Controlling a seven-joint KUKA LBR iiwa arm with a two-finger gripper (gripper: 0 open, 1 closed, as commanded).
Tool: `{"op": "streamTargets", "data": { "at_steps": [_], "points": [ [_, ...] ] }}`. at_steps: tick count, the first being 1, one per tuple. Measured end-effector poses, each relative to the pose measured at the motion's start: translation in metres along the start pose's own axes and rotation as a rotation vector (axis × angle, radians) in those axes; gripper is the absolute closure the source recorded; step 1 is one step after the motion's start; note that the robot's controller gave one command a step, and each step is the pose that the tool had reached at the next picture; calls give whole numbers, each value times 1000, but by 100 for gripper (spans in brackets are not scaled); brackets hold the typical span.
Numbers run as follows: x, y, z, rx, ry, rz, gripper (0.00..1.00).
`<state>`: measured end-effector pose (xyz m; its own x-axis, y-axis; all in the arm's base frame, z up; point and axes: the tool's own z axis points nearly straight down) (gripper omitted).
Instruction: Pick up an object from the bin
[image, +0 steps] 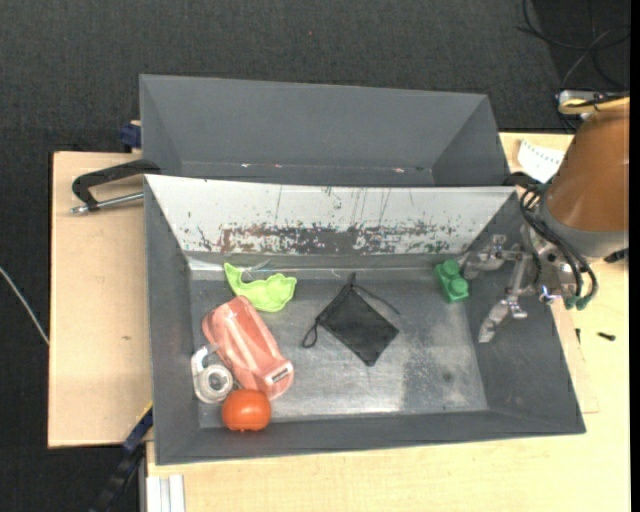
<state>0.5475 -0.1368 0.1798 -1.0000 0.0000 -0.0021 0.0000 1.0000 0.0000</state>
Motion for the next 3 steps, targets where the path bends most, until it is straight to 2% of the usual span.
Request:
{"op": "streamTargets", "data": {
  "at_steps": [1,2,3],
  "points": [
    [0,0,0,0,0,0,0],
    [-20,33,-2,1,-4,66,0],
    [-11,87,104,-1,-5,100,100]
  ]
}}
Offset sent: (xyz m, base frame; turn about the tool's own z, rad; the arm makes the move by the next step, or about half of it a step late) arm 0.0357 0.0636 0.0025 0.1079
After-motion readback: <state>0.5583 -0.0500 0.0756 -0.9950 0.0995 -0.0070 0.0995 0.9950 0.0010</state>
